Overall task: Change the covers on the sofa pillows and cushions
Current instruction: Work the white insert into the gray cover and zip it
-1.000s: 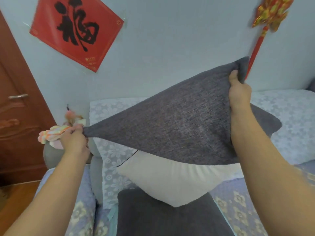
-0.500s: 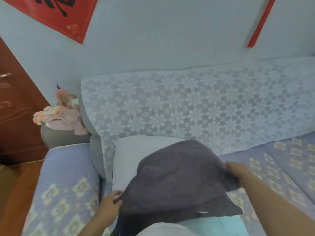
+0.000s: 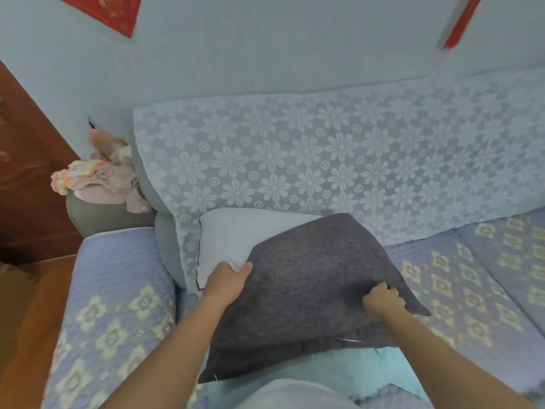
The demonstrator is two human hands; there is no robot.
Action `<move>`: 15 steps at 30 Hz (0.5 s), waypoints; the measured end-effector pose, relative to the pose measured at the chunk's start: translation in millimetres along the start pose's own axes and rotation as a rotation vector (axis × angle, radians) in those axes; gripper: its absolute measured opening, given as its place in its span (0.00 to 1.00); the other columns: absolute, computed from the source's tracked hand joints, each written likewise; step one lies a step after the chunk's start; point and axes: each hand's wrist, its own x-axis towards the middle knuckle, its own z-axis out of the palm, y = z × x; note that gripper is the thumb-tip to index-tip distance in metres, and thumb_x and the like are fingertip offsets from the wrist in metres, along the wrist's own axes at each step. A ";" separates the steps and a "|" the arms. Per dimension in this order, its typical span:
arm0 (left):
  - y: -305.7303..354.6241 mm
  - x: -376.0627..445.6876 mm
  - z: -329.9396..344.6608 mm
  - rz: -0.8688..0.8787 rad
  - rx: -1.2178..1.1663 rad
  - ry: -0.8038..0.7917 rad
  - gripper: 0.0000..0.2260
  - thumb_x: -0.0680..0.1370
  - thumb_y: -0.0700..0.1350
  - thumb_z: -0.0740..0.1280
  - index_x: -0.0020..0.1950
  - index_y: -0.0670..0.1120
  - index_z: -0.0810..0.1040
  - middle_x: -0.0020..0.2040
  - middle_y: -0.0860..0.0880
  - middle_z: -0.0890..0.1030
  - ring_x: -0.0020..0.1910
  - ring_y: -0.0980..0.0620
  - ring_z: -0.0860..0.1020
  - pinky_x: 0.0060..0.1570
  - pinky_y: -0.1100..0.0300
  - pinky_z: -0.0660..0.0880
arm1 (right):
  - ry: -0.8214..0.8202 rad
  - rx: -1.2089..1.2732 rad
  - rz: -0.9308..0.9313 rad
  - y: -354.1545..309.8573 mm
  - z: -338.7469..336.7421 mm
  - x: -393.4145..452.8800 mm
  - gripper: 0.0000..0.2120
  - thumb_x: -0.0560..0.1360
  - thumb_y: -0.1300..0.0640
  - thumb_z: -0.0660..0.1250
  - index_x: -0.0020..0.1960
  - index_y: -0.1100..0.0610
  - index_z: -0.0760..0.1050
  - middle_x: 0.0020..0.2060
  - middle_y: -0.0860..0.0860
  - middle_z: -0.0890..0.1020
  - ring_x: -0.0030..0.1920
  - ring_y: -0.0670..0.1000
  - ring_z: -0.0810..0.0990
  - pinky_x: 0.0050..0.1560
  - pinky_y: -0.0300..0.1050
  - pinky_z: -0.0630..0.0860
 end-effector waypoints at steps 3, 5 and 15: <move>36.6 -20.6 20.9 0.086 0.026 0.021 0.16 0.79 0.54 0.69 0.58 0.43 0.73 0.55 0.45 0.79 0.54 0.43 0.78 0.53 0.54 0.74 | 0.089 0.082 -0.170 -18.3 -14.5 -16.7 0.29 0.82 0.52 0.59 0.79 0.60 0.54 0.77 0.62 0.55 0.73 0.66 0.62 0.71 0.58 0.65; 53.2 -47.0 42.9 0.347 0.150 -0.058 0.08 0.80 0.51 0.68 0.54 0.48 0.74 0.49 0.49 0.79 0.49 0.47 0.78 0.51 0.54 0.75 | 0.169 0.253 -0.352 -37.4 -23.7 -37.0 0.25 0.82 0.51 0.61 0.76 0.57 0.62 0.75 0.59 0.60 0.65 0.60 0.72 0.63 0.52 0.72; 19.8 -57.1 50.2 0.699 0.245 -0.035 0.12 0.77 0.43 0.69 0.60 0.47 0.82 0.58 0.48 0.81 0.60 0.48 0.77 0.66 0.50 0.72 | 0.254 0.150 -0.185 -10.7 -9.5 -45.3 0.32 0.77 0.63 0.62 0.78 0.51 0.55 0.69 0.61 0.66 0.62 0.65 0.73 0.56 0.57 0.75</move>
